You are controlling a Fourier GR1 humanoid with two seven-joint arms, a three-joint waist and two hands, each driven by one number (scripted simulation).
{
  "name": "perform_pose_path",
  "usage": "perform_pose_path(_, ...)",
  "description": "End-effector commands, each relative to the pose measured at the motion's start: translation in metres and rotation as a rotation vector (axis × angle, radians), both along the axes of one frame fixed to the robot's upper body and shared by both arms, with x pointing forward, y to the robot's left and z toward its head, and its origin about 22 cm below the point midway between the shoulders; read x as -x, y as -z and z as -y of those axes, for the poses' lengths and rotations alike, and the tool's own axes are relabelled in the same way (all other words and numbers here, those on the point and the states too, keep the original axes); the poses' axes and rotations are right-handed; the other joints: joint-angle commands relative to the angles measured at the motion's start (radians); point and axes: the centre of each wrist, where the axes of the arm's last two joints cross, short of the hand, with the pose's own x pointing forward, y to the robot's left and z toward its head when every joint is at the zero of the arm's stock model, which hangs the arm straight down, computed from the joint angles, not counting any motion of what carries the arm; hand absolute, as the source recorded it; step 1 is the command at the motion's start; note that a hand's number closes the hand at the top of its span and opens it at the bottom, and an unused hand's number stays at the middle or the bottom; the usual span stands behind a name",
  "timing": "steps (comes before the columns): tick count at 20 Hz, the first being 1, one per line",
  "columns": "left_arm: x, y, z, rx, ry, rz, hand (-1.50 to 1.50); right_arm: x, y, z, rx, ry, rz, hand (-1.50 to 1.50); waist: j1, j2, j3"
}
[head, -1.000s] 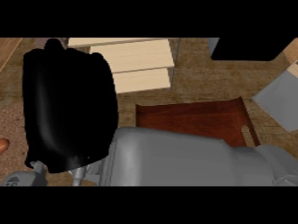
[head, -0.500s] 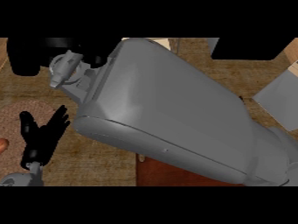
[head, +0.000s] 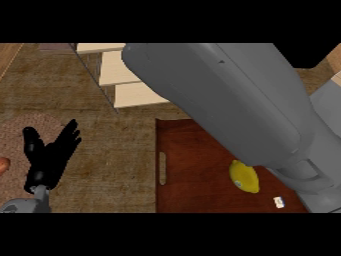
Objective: Pick the croissant from the tray and place it in the tiered shelf
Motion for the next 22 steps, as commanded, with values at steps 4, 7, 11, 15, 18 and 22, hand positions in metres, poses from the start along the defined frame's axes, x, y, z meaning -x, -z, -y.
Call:
perform_pose_path(4,-0.007,0.007,0.001,0.009,-0.001,0.014,0.00,-0.037,0.024,0.002,0.082,-0.016,-0.030,1.50,0.003,0.005,-0.001)
perform_pose_path(7,0.005,-0.004,0.001,-0.007,0.007,-0.002,0.00,-0.049,0.037,0.008,0.115,0.004,-0.022,1.50,0.010,0.002,0.000)
perform_pose_path(11,-0.008,-0.003,0.012,-0.011,0.024,0.008,0.00,-0.060,0.045,0.001,0.089,0.012,-0.028,1.50,0.013,0.006,-0.001)
perform_pose_path(15,0.000,-0.011,0.008,-0.007,0.032,0.012,0.00,-0.078,0.041,0.020,0.107,0.045,-0.005,1.50,0.027,0.008,0.000)
perform_pose_path(18,-0.012,-0.007,0.003,-0.014,0.013,0.017,0.00,-0.085,0.057,0.030,0.114,0.015,0.016,1.50,0.012,0.007,0.000)
perform_pose_path(22,-0.011,-0.007,0.003,-0.001,0.023,0.022,0.00,-0.088,0.055,0.026,0.065,-0.016,0.024,1.50,0.026,0.012,-0.001)
